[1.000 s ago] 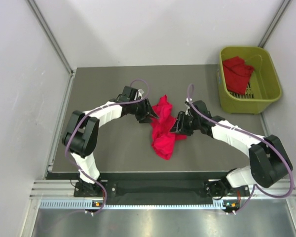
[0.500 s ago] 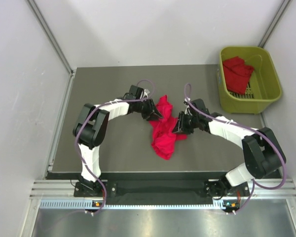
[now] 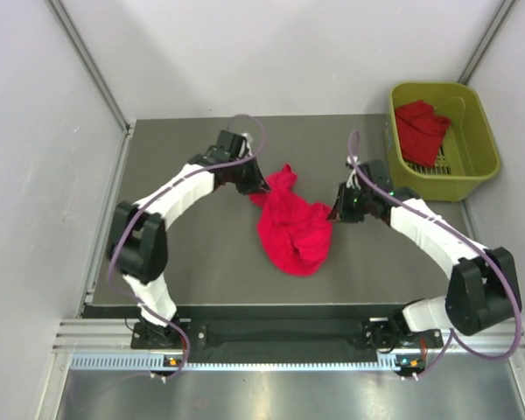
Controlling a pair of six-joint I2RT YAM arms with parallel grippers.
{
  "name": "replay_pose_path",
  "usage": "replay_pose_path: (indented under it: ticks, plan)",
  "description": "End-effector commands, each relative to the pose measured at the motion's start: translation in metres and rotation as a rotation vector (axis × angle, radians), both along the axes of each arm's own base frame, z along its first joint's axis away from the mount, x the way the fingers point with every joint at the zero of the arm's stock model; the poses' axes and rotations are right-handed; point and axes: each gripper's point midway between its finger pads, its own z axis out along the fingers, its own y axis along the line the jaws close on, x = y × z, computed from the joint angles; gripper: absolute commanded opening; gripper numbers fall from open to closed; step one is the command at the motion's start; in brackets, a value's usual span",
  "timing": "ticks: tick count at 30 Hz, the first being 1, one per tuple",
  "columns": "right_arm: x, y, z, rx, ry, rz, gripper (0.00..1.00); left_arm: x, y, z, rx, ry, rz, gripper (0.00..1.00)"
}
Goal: Fold and stack the t-shirts
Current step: Flatten the tshirt out
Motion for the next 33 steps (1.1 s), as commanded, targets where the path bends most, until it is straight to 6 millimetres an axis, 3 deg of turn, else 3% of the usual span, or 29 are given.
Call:
replay_pose_path:
  ticks: [1,2,4,7,9,10,11,12,13,14,15,16,17,18,20,21,24,29,32,33]
  plan:
    - [0.024,-0.013,0.072,-0.038,-0.209,0.001,0.00,0.011,0.059,0.086,0.148,-0.246,0.135,0.00]
    - [0.026,-0.015,0.081,-0.047,-0.234,0.001,0.00,0.001,0.071,0.105,0.163,-0.276,0.158,0.00]
    - [0.026,-0.019,0.109,-0.051,-0.292,-0.006,0.00,-0.002,0.096,0.122,0.227,-0.327,0.239,0.00]
    - [0.023,-0.033,0.140,-0.088,-0.374,-0.028,0.00,-0.029,0.133,0.169,0.267,-0.429,0.353,0.00]
    - [0.017,-0.043,0.149,-0.119,-0.395,-0.046,0.00,-0.048,0.150,0.172,0.305,-0.415,0.387,0.00]
    - [0.009,-0.050,0.157,-0.128,-0.421,-0.057,0.00,-0.062,0.162,0.185,0.299,-0.440,0.432,0.00]
    - [0.002,-0.057,0.147,-0.156,-0.395,-0.074,0.00,-0.072,0.168,0.183,0.303,-0.428,0.449,0.00]
    - [-0.005,-0.061,0.141,-0.161,-0.385,-0.086,0.00,-0.086,0.174,0.170,0.326,-0.386,0.456,0.00]
    - [-0.015,-0.065,0.142,-0.140,-0.390,-0.112,0.00,-0.102,0.181,0.175,0.293,-0.393,0.490,0.00]
    - [-0.027,-0.069,0.116,-0.155,-0.335,-0.117,0.00,-0.111,0.184,0.168,0.287,-0.377,0.505,0.00]
    - [-0.036,-0.071,0.105,-0.151,-0.316,-0.129,0.00,-0.125,0.190,0.139,0.317,-0.309,0.508,0.00]
    - [-0.046,-0.074,0.099,-0.137,-0.312,-0.146,0.00,-0.140,0.194,0.136,0.274,-0.290,0.553,0.00]
    - [-0.062,-0.077,0.065,-0.162,-0.228,-0.130,0.00,-0.149,0.195,0.123,0.268,-0.253,0.565,0.00]
    - [-0.071,-0.080,0.051,-0.171,-0.189,-0.129,0.00,-0.161,0.197,0.090,0.292,-0.176,0.564,0.00]
    - [-0.092,-0.084,0.016,-0.191,-0.078,-0.125,0.00,-0.176,0.196,0.067,0.261,-0.121,0.584,0.01]
    - [-0.095,-0.081,0.013,-0.178,-0.067,-0.112,0.00,-0.185,0.199,0.042,0.281,-0.057,0.600,0.04]
    - [-0.094,-0.078,0.014,-0.178,-0.029,-0.111,0.00,-0.189,0.193,0.015,0.287,0.013,0.586,0.16]
    - [-0.094,-0.073,0.008,-0.182,0.048,-0.061,0.02,-0.169,0.183,0.022,0.280,-0.005,0.553,0.22]
    - [-0.091,-0.070,0.005,-0.182,0.065,-0.038,0.12,-0.159,0.177,0.025,0.300,0.001,0.514,0.17]
    - [-0.088,-0.070,0.007,-0.189,0.059,-0.028,0.15,-0.156,0.175,0.021,0.316,0.011,0.495,0.04]
